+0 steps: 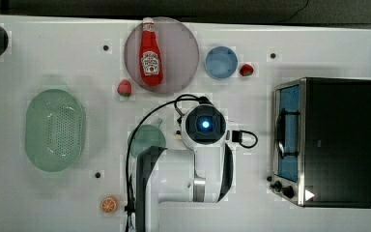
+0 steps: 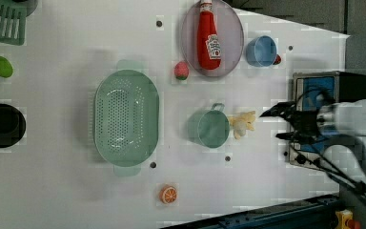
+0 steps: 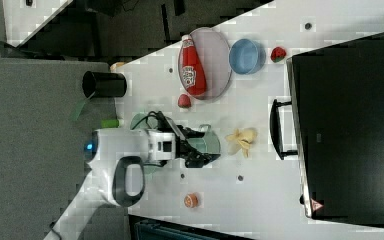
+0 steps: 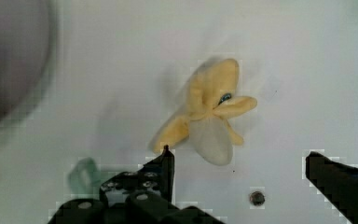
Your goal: Pick banana from table and place on oven.
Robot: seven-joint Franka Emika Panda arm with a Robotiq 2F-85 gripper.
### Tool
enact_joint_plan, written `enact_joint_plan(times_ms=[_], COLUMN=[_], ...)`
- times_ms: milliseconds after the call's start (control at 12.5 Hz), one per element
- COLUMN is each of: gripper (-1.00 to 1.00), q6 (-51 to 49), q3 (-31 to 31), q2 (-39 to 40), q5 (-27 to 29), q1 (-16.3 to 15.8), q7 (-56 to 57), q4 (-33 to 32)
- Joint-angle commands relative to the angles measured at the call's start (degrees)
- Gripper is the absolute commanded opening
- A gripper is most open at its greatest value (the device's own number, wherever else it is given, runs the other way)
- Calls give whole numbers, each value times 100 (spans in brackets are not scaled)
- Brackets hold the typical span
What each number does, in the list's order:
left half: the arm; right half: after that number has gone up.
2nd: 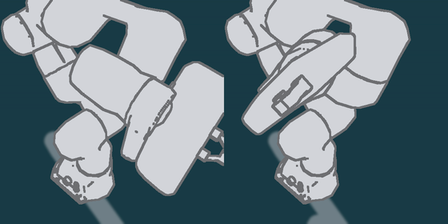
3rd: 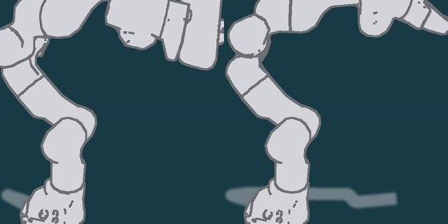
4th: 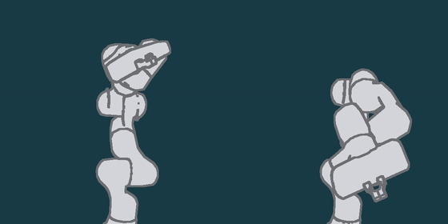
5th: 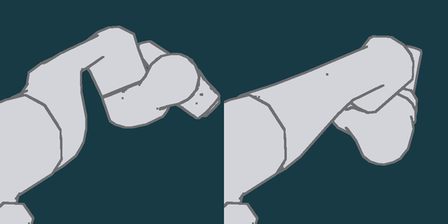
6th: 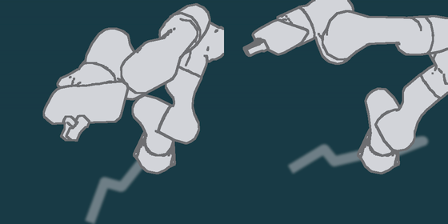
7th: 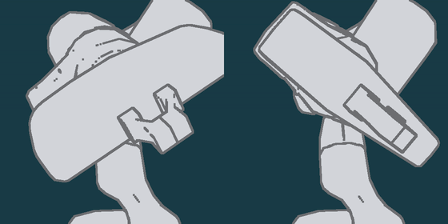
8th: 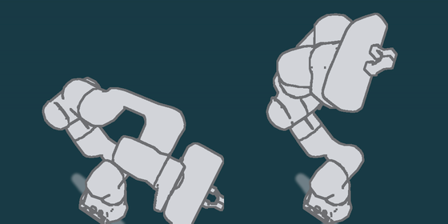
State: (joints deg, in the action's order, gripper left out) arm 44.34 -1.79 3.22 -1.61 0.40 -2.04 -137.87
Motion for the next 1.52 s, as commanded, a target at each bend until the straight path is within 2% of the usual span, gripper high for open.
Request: enact_joint_plan(times_ms=[80,640,720,1040,1200,1520], gripper=[100,100,93,-5,-48,-48], q6=[847,2300,2400,2659,2698,2623], q3=[-41,-22,-20,-8,-7,1], q2=[233,1525,1628,1785,1764,1272], q5=[13,14,14,13,14,14], q1=[65,63,62,49,38,26], q7=[-203,-215,-216,-215,-216,-244], q4=[-61,-264,-261,-265,-264,-92])
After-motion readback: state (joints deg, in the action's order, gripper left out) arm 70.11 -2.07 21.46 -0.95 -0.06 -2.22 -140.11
